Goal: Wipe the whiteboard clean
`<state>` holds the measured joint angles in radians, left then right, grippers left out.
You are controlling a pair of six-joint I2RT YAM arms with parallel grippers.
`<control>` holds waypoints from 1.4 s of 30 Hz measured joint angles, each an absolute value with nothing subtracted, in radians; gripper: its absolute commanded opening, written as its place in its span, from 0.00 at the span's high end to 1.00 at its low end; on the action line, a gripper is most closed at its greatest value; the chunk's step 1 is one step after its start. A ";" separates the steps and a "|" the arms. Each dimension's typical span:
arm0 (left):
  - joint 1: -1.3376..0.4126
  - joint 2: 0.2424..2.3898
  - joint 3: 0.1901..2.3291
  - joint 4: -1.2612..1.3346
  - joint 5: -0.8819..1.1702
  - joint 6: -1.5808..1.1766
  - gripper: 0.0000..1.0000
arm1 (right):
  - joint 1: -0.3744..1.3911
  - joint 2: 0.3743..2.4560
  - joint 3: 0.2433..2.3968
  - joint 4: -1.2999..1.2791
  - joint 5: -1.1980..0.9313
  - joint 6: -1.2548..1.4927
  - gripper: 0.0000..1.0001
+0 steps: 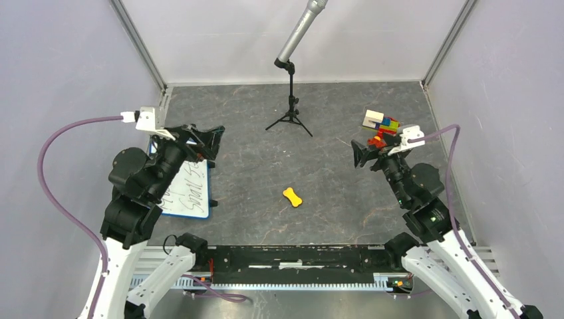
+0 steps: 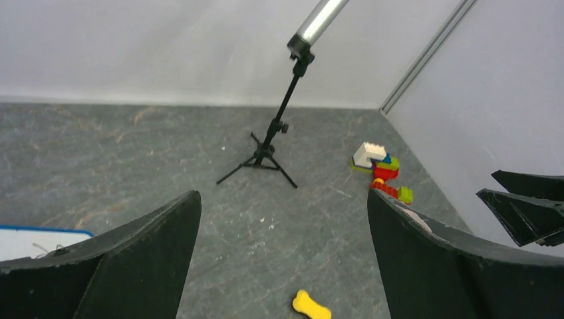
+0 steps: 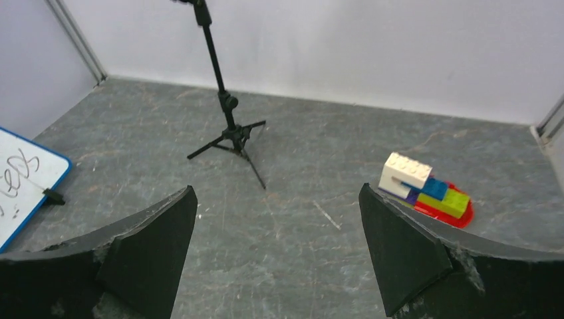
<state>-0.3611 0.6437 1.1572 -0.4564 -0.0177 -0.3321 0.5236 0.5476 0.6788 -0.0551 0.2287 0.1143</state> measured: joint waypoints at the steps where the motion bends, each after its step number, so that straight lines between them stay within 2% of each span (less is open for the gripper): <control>1: -0.361 0.652 1.161 -0.470 -0.018 -0.332 0.00 | 0.524 0.558 0.666 -0.046 0.221 0.124 0.02; 10: -0.361 0.662 1.167 -0.533 -0.028 -0.332 0.00 | 0.524 0.694 0.535 0.083 0.071 0.132 0.02; 14: -0.361 0.659 1.170 -0.545 -0.024 -0.332 0.00 | 0.532 0.865 0.533 0.204 -0.074 0.163 0.02; 18: -0.361 0.659 1.185 -0.568 -0.020 -0.332 0.00 | 0.622 1.074 0.532 0.356 -0.144 0.200 0.01; 20: -0.361 0.654 1.195 -0.583 -0.018 -0.332 0.00 | 0.691 1.192 0.545 0.420 -0.162 0.206 0.08; 25: -0.361 0.635 1.225 -0.626 -0.018 -0.332 0.00 | 0.850 1.531 0.683 0.589 -0.217 0.207 0.15; 32: -0.361 0.634 1.298 -0.714 -0.021 -0.332 0.00 | 1.050 1.899 1.002 0.709 -0.245 0.106 0.18; 42: -0.361 0.588 1.305 -0.775 0.006 -0.333 0.00 | 1.153 2.189 1.262 0.701 -0.320 -0.077 0.32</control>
